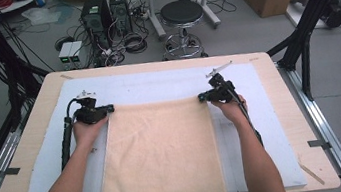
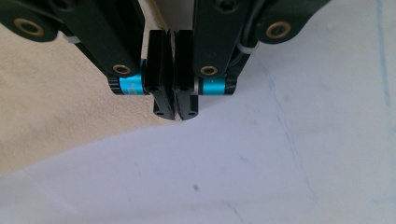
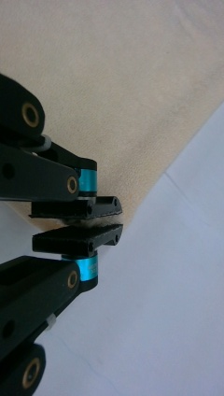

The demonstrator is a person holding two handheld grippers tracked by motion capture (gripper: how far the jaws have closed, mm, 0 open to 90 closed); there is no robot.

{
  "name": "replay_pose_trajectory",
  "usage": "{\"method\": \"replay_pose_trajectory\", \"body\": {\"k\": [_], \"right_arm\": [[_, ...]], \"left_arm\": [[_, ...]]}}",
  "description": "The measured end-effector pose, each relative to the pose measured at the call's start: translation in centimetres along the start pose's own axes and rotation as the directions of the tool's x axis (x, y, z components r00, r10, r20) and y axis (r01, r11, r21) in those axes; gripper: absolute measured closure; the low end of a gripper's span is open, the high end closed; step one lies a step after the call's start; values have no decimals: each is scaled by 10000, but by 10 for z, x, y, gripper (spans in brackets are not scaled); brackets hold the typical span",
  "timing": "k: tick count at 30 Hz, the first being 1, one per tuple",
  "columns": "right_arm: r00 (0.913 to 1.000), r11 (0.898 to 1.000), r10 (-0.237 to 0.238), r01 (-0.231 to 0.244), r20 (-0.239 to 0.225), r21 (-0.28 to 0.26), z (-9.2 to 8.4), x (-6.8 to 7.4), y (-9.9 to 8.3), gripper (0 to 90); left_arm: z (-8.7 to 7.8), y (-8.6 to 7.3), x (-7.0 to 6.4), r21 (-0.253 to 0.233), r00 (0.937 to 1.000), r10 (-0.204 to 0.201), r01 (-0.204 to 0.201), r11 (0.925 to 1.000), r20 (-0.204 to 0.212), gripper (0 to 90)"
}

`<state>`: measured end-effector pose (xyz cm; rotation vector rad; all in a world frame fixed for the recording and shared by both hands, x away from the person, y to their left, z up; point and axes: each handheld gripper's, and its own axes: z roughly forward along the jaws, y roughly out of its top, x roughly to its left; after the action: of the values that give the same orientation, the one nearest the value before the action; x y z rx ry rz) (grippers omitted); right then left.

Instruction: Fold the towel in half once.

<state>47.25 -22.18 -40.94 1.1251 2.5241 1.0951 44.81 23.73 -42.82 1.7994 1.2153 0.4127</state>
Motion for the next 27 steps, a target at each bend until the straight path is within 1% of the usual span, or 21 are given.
{"method": "replay_pose_trajectory", "body": {"k": [1, 3, 4, 5, 6, 7, 8, 9, 11, 14, 16, 17, 18, 20, 21, 22, 23, 24, 25, 26, 27], "right_arm": [[9998, 9999, 124, -123, 163, -36, -1, -2, 6, 851], [9985, 9989, 31, -6, 544, -465, -3, -3, 12, 851], [9981, 9981, 130, -94, 610, -601, -3, -4, 12, 850], [9975, 9972, 343, -300, 621, -692, -2, -7, 11, 840], [9964, 9977, 510, -478, 672, -483, 0, -10, 10, 812], [9960, 9982, 448, -415, 767, -436, 2, -11, 9, 750], [9949, 9979, 497, -458, 880, -451, 3, -13, 6, 665], [9939, 9972, 662, -629, 880, -399, 2, -14, 5, 636], [9948, 9966, 743, -716, 695, -409, -1, -16, 1, 602], [9970, 9978, 348, -308, 686, -587, -12, -10, -3, 581], [9989, 9967, 212, -179, 413, -797, -20, -4, -7, 567], [9993, 9961, 49, -16, 367, -886, -24, 0, -10, 562], [9997, 9949, -136, 155, 192, -999, -28, 6, -14, 552], [9989, 9936, -465, 464, 13, -1028, -35, 18, -20, 531], [9980, 9917, -627, 612, -94, -1128, -38, 22, -22, 521], [9960, 9897, -840, 796, -320, -1187, -42, 31, -27, 511], [9943, 9875, -991, 935, -387, -1270, -45, 37, -30, 504], [9916, 9847, -1146, 1054, -601, -1385, -50, 46, -36, 501], [9901, 9829, -1216, 1104, -694, -1475, -53, 51, -40, 487], [9857, 9831, -1343, 1197, -1014, -1382, -57, 58, -44, 455], [9836, 9863, -1290, 1140, -1261, -1196, -60, 62, -46, 439]], "left_arm": [[0, 5, 1, 53, 9999, 82, -82, 10000, -96, 867], [1, 15, 1, -87, 9994, 242, -244, 9997, -258, 867], [1, 20, 2, -117, 9995, 217, -219, 9997, -231, 867], [3, 26, 0, -177, 9992, 331, -335, 9993, -205, 865], [3, 29, -1, -186, 9988, 447, -451, 9988, -216, 857], [4, 31, -4, -288, 9973, 659, -668, 9973, -315, 830], [4, 32, -4, -322, 9965, 767, -777, 9965, -326, 769], [3, 31, -4, -344, 9967, 770, -779, 9964, -268, 736], [-1, 29, -1, -180, 9957, 904, -907, 9957, -180, 698], [-11, 21, -1, -629, 9964, 834, -823, 9946, 151, 682], [-19, 14, -3, -740, 9954, 901, -875, 9934, 328, 666], [-23, 11, -5, -598, 9935, 966, -930, 9939, 597, 659], [-26, 10, -6, -552, 9920, 1081, -1046, 9930, 648, 648], [-36, 3, -13, -814, 9876, 1343, -1277, 9885, 818, 640], [-43, -1, -16, -907, 9837, 1341, -1237, 9882, 1196, 631], [-47, -4, -19, -932, 9811, 1428, -1312, 9870, 1304, 615], [-54, -9, -24, -1005, 9745, 1713, -1578, 9823, 1449, 610], [-59, -12, -27, -1072, 9710, 1856, -1706, 9795, 1505, 606], [-67, -19, -31, -1173, 9650, 2022, -1841, 9759, 1671, 591], [-71, -22, -34, -1205, 9628, 2031, -1835, 9756, 1782, 570], [-76, -28, -37, -1244, 9567, 2225, -2015, 9716, 1877, 560]]}}
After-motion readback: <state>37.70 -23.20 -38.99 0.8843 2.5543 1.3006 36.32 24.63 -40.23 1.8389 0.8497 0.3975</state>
